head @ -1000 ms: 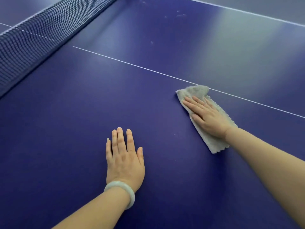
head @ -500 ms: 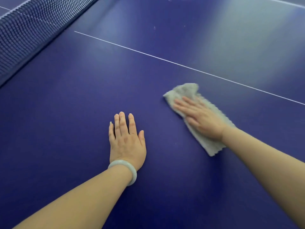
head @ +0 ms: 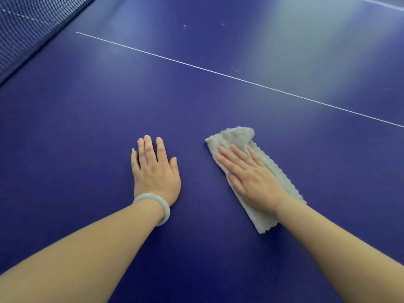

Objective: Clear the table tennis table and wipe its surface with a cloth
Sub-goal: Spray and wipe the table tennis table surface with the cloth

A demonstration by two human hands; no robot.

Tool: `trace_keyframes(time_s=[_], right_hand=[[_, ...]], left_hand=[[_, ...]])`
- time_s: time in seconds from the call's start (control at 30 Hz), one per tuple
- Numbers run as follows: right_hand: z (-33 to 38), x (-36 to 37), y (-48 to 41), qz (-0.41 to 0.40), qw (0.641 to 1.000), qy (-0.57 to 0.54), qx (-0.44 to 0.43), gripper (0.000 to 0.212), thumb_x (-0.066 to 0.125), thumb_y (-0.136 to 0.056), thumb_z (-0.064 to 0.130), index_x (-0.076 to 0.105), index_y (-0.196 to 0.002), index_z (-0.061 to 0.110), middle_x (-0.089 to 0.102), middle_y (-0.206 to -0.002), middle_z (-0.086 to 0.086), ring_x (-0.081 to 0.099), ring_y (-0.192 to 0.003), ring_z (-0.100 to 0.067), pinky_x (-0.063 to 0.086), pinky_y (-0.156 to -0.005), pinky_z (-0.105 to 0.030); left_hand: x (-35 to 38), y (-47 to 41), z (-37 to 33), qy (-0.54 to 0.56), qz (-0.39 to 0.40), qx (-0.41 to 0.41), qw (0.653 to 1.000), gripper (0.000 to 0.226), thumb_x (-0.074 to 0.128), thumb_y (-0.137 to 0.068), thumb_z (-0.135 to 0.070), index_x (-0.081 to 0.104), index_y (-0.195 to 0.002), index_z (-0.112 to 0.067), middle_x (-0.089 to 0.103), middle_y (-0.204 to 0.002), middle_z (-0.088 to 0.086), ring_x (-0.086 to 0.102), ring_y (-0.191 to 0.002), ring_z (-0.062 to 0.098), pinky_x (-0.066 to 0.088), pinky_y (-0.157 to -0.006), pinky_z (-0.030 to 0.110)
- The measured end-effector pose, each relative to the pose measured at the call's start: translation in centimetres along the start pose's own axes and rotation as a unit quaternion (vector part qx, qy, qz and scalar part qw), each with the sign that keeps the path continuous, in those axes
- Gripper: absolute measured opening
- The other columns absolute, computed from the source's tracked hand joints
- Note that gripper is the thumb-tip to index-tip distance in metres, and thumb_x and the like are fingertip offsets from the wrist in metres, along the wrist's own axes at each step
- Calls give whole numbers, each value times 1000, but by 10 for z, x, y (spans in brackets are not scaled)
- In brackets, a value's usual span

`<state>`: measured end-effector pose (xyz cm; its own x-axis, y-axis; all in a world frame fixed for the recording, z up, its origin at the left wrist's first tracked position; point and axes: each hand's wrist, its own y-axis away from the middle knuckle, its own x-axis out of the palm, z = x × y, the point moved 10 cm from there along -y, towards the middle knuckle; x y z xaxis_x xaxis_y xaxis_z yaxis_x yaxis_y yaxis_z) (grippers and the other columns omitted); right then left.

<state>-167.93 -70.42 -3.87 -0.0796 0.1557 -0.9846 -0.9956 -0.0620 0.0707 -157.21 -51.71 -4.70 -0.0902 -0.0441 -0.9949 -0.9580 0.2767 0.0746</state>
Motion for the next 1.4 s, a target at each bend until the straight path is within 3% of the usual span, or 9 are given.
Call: trace_keyframes(time_s=[0.07, 0.13, 0.23, 0.37, 0.47, 0.7, 1.0, 1.23, 1.4], right_hand=[[-73, -12, 19, -51, 988, 15, 145, 60, 20, -96, 37, 24, -154, 25, 25, -161, 3, 21, -150, -19, 4, -120, -35], [-130, -17, 50, -64, 942, -13, 330, 66, 14, -94, 40, 21, -156, 21, 19, -163, 1, 16, -151, -18, 3, -121, -37], [-115, -4, 84, -69, 878, -45, 472, 57, 16, -102, 32, 10, -158, 21, 6, -166, 3, 2, -152, -17, 1, -123, -47], [8, 17, 72, -67, 924, -15, 377, 63, 16, -97, 35, 15, -157, 16, 13, -164, -2, 11, -152, -23, 8, -122, -50], [48, 29, 61, -58, 932, -12, 356, 60, 12, -99, 36, 4, -157, 20, 3, -164, 3, 0, -152, -19, -1, -122, -48], [47, 31, 59, -34, 933, -10, 359, 63, 2, -95, 41, -4, -156, 25, -8, -164, 7, -13, -151, -13, -9, -122, -47], [48, 28, 61, -36, 929, -24, 367, 66, 3, -94, 41, 3, -157, 23, -3, -164, 8, -8, -151, -13, -9, -122, -45], [53, 15, 10, -34, 903, -30, 427, 60, 8, -101, 33, -6, -157, 19, -9, -165, 4, -12, -151, -19, -8, -121, -50], [50, 8, -100, -7, 946, -40, 322, 58, 15, -103, 30, 1, -158, 25, -4, -165, 9, -7, -152, -19, -9, -121, -51]], left_hand=[[0, 1, -1, 0, 2, 2, 1000, 65, 18, -102, -42, 7, -157, -9, 4, -164, 16, 0, -152, 29, 2, -123, 46], [0, 1, -1, 0, 3, 4, 1000, 65, 17, -102, -42, 6, -157, -9, 4, -164, 17, 0, -152, 30, 2, -123, 47], [1, 1, 0, -5, 6, 4, 1000, 65, 16, -102, -42, 4, -157, -9, 4, -164, 17, -1, -152, 30, 3, -123, 47], [-1, 1, 0, -9, 10, 5, 1000, 65, 15, -103, -43, 3, -157, -9, 3, -164, 17, -1, -152, 30, 4, -123, 47], [-2, 3, 0, -3, 11, 10, 1000, 64, 15, -103, -43, 3, -157, -9, 3, -164, 16, -1, -152, 30, 4, -123, 47], [-10, 11, 19, 123, 65, 79, 987, 57, 28, -106, -32, 10, -157, -15, 0, -165, 7, -7, -152, 22, -4, -123, 37], [-2, 82, 154, -6, 27, -24, 999, 66, 11, -101, -49, 19, -156, -13, 18, -162, 15, 14, -151, 31, 14, -121, 49], [-3, 83, 149, -15, 29, -24, 999, 62, -2, -99, -45, -5, -155, -19, 0, -165, 9, -4, -152, 27, 6, -123, 48], [-3, 83, 150, -2, 31, -24, 999, 65, -5, -94, -47, -12, -153, -21, -6, -165, 7, -10, -152, 25, 2, -124, 46]])
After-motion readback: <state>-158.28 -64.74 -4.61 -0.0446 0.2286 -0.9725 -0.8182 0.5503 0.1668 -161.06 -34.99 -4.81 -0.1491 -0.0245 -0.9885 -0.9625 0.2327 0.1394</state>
